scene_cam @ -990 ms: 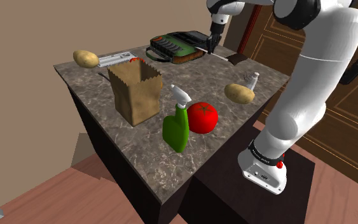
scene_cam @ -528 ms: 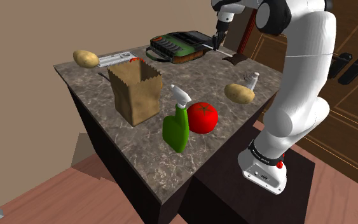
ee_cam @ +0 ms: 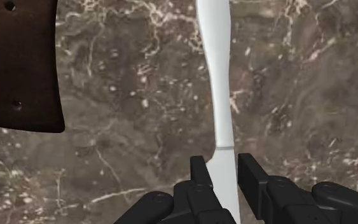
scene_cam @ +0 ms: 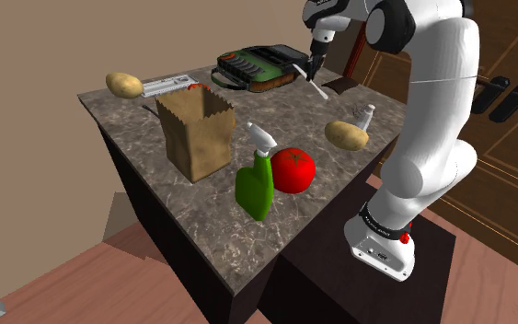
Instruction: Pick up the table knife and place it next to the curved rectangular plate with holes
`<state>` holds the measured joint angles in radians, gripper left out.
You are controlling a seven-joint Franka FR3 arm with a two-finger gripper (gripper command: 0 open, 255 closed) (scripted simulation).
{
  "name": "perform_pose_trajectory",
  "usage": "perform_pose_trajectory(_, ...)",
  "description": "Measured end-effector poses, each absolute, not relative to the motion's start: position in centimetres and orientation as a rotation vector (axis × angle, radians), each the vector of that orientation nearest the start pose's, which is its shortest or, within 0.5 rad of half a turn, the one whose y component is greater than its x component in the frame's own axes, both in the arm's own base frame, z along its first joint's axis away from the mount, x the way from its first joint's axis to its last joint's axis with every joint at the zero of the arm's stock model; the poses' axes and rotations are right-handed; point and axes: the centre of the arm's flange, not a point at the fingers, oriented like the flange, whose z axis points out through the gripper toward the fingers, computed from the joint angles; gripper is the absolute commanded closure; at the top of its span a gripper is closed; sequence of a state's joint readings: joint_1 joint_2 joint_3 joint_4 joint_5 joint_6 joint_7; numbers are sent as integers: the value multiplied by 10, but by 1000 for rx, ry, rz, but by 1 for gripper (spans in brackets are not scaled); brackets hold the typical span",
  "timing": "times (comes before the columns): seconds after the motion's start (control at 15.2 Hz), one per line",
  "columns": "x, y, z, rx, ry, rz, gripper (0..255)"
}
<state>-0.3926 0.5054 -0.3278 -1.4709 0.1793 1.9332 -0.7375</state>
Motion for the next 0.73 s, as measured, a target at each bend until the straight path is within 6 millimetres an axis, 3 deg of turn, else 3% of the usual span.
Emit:
perform_pose_trajectory(0.46,556,-420,366,-3129,17,-8,255)
perform_pose_trajectory(0.73,554,-420,360,-3131,17,-11,255)
